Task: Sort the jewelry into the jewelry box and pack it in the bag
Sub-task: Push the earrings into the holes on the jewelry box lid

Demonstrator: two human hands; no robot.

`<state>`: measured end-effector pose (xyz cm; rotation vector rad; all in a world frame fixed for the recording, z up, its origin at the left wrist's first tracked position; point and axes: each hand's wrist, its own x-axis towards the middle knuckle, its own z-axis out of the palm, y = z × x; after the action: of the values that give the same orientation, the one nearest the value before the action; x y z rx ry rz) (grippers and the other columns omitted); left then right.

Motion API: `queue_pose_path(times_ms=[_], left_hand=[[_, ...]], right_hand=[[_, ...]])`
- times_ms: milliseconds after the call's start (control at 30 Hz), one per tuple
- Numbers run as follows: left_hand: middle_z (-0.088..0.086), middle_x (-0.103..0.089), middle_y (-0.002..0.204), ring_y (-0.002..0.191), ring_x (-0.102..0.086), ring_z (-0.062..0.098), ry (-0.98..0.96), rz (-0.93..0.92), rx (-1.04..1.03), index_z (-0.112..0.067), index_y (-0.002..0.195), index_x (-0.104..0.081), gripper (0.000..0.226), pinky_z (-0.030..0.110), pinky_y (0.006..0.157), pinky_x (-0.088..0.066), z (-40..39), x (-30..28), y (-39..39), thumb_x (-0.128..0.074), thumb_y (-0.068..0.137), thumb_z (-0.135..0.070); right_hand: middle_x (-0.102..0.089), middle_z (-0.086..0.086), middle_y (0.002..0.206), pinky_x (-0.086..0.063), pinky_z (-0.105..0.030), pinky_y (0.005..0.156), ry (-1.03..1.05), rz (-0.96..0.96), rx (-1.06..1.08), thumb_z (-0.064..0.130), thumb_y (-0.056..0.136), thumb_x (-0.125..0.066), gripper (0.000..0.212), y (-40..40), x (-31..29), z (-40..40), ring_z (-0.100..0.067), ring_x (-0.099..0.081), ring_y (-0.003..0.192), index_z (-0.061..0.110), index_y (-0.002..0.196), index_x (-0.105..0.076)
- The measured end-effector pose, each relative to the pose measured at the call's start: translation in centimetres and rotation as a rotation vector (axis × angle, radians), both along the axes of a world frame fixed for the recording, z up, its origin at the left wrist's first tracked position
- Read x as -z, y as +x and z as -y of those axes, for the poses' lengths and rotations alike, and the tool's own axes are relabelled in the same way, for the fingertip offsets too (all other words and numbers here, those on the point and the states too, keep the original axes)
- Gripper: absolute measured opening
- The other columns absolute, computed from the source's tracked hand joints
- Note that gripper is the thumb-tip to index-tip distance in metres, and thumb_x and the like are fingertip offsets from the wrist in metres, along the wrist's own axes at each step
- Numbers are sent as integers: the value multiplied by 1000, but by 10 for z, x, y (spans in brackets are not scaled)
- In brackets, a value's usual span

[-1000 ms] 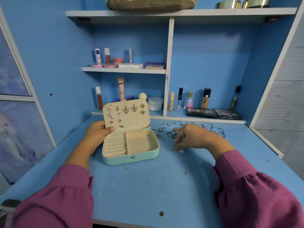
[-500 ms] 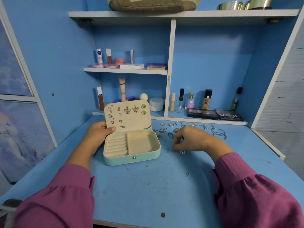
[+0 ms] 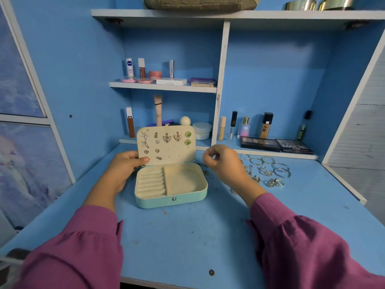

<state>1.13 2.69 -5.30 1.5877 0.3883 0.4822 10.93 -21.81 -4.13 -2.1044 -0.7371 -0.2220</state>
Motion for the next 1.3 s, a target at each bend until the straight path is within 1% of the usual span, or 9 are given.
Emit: queue_pose_path(times_ms=[167, 233, 400, 533, 667, 800, 933, 1067, 1300], left_hand=[[-5, -75, 76, 62, -68, 3, -7, -3, 28, -9, 94, -69, 17, 11, 51, -47, -2, 1, 0, -62, 86, 3], [-6, -75, 77, 64, -68, 3, -12, 1, 30, -10, 94, -69, 17, 11, 52, -48, -3, 2, 0, -62, 85, 3], [-6, -75, 78, 65, -69, 4, -13, 1, 33, -12, 93, -70, 18, 11, 53, -48, -4, 2, 1, -62, 85, 3], [-6, -75, 77, 65, -69, 4, -19, 5, 39, -11, 93, -69, 18, 12, 53, -49, -5, 2, 2, -62, 85, 3], [-6, -74, 76, 64, -69, 4, -23, 7, 36, -11, 93, -69, 18, 12, 53, -49, -5, 3, 3, -62, 85, 4], [-6, -74, 76, 64, -69, 4, -25, 12, 42, -10, 94, -69, 19, 12, 53, -49, -5, 4, 3, -62, 85, 4], [-5, -75, 79, 69, -70, 7, -24, 11, 51, -11, 94, -70, 20, 13, 56, -50, -6, 4, 3, -62, 85, 4], [-5, -75, 81, 69, -70, 7, -26, 12, 55, -11, 95, -70, 20, 14, 56, -51, -8, 6, 3, -62, 84, 4], [-4, -75, 84, 70, -70, 7, -16, 11, 52, -12, 94, -70, 19, 14, 57, -50, -9, 7, 5, -63, 84, 2]], right_hand=[[-58, 9, 85, -34, -19, 62, 109, -20, -12, 22, 90, -60, 10, 11, 6, -25, 1, -46, 66, 24, 80, -60], [-60, 5, 88, -34, -18, 61, 122, -38, -26, 24, 91, -59, 9, 15, 9, -31, 0, -46, 66, 23, 82, -61], [-60, 4, 87, -37, -21, 67, 181, -53, -43, 26, 92, -57, 11, 21, 13, -35, -1, -47, 67, 24, 83, -62], [-63, 1, 93, -38, -20, 67, 207, -71, -66, 25, 93, -57, 10, 24, 14, -37, -1, -49, 70, 26, 85, -63], [-63, 3, 90, -37, -15, 64, 191, -50, -86, 23, 92, -58, 10, 24, 15, -39, 0, -50, 71, 25, 85, -64], [-64, 4, 88, -38, -16, 64, 180, -58, -76, 25, 93, -57, 10, 25, 16, -41, 0, -50, 72, 23, 86, -65], [-60, 10, 76, -40, -14, 62, 232, -123, -64, 23, 93, -57, 12, 24, 15, -43, 0, -52, 68, 18, 88, -66], [-63, 6, 79, -41, -15, 64, 273, -140, -70, 22, 93, -58, 15, 24, 14, -47, -2, -53, 69, 12, 92, -69], [-62, 10, 75, -41, -9, 60, 287, -158, -55, 20, 92, -60, 10, 20, 12, -47, 1, -54, 66, 16, 87, -67]])
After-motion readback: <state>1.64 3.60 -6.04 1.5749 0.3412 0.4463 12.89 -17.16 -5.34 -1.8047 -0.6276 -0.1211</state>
